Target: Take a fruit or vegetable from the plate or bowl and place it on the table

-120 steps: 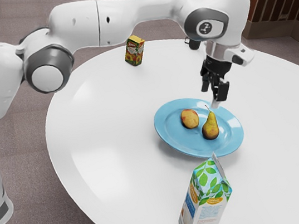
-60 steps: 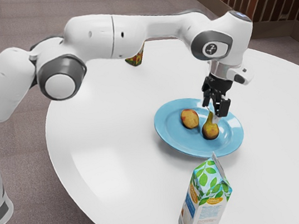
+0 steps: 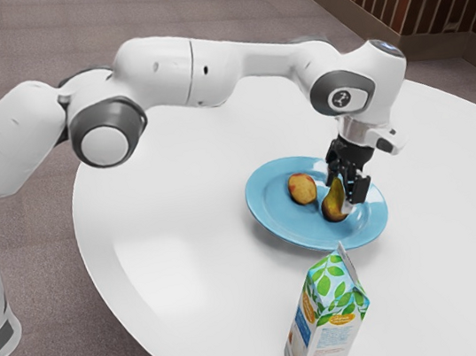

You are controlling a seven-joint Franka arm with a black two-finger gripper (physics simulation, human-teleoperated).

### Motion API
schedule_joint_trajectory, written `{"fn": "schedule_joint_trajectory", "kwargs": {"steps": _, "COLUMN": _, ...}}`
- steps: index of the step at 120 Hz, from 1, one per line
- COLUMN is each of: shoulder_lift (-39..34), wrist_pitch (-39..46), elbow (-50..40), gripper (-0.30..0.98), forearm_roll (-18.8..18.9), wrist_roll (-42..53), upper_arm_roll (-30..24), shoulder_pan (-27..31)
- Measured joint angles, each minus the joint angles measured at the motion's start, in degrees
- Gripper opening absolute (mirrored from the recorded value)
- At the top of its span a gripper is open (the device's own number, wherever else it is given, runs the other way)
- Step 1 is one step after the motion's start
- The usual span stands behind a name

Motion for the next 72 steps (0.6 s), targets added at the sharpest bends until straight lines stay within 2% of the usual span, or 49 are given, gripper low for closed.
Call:
{"fn": "schedule_joint_trajectory", "kwargs": {"steps": 14, "shoulder_lift": 0.6, "wrist_pitch": 0.2, "elbow": 0.0, "gripper": 0.66, "forearm_roll": -0.1, "wrist_roll": 0.0, "upper_arm_roll": 0.0, "shoulder_pan": 0.2}}
{"fn": "schedule_joint_trajectory", "kwargs": {"steps": 35, "shoulder_lift": 0.9, "wrist_pitch": 0.3, "elbow": 0.1, "gripper": 0.55, "forearm_roll": -0.3, "wrist_roll": 0.0, "upper_arm_roll": 0.0, "shoulder_pan": 0.3}}
{"fn": "schedule_joint_trajectory", "kwargs": {"steps": 58, "shoulder_lift": 1.7, "wrist_pitch": 0.4, "elbow": 0.5, "gripper": 0.50, "forearm_roll": -0.4, "wrist_roll": 0.0, "upper_arm_roll": 0.0, "shoulder_pan": 0.3}}
{"fn": "schedule_joint_trajectory", "kwargs": {"steps": 72, "shoulder_lift": 2.0, "wrist_pitch": 0.4, "elbow": 0.6, "gripper": 0.34, "forearm_roll": -0.4, "wrist_roll": 0.0, "upper_arm_roll": -0.1, "shoulder_pan": 0.4}}
